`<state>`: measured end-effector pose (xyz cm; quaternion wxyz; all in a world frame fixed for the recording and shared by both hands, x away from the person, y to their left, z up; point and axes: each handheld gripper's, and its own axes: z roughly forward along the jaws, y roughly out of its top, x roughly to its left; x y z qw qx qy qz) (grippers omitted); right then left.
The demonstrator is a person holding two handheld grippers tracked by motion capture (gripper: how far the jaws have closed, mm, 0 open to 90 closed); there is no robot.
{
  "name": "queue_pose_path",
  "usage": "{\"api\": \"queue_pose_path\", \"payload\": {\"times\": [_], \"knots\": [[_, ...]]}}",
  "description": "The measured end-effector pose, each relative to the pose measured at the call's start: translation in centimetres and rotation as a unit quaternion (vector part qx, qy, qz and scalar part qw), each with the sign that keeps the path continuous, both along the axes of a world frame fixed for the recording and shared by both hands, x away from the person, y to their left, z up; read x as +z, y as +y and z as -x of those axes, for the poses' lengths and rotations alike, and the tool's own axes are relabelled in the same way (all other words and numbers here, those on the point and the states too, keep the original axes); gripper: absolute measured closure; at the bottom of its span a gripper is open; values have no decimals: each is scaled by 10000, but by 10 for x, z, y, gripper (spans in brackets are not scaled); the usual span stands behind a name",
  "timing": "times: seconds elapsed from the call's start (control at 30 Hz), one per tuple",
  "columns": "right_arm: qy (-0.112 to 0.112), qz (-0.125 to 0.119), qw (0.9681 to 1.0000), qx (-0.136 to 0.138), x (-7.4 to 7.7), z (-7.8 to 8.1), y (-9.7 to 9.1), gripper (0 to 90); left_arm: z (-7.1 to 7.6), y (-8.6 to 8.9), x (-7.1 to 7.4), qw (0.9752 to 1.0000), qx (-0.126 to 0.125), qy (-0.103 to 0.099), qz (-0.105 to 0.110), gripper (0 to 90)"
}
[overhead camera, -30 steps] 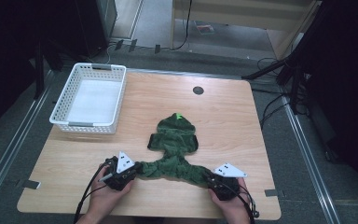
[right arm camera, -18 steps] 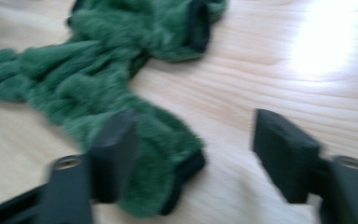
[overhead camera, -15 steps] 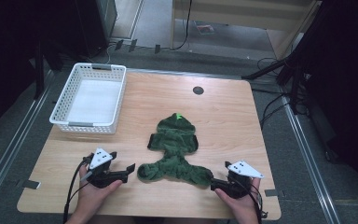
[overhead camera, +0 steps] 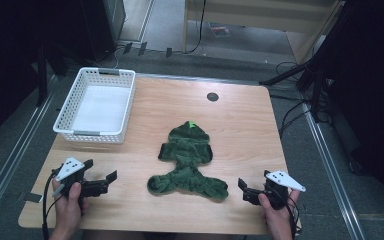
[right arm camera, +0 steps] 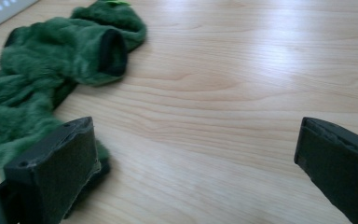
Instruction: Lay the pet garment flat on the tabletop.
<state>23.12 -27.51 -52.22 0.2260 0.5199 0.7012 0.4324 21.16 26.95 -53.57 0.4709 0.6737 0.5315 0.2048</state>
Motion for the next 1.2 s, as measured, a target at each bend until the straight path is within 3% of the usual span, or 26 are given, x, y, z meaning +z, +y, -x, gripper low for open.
{"api": "queue_pose_path", "payload": {"times": [0.1,0.4,0.47,0.67,0.87,0.93,1.03,1.2], "knots": [[24,-1,9999,-140,-2,-2,-10,0,3,18,0,9998,216,-25,5,0],[78,5,9985,-540,-12,-6,-41,0,10,52,-3,9986,527,-8,-4,0],[54,100,9979,-640,-14,-5,-50,0,11,60,-4,9982,601,-15,-41,0],[82,192,9973,-709,-17,-3,-58,0,17,89,-7,9958,910,28,-24,0],[154,206,9965,-793,-21,-3,-63,0,20,115,-10,9930,1174,54,-141,0],[175,207,9964,-803,-21,-3,-64,0,22,122,-10,9922,1246,60,-75,0],[169,178,9963,-821,-22,-1,-66,0,24,128,-10,9912,1321,60,-55,0],[190,82,9964,-821,-23,-2,-68,0,20,130,-14,9918,1261,167,122,0]]}}
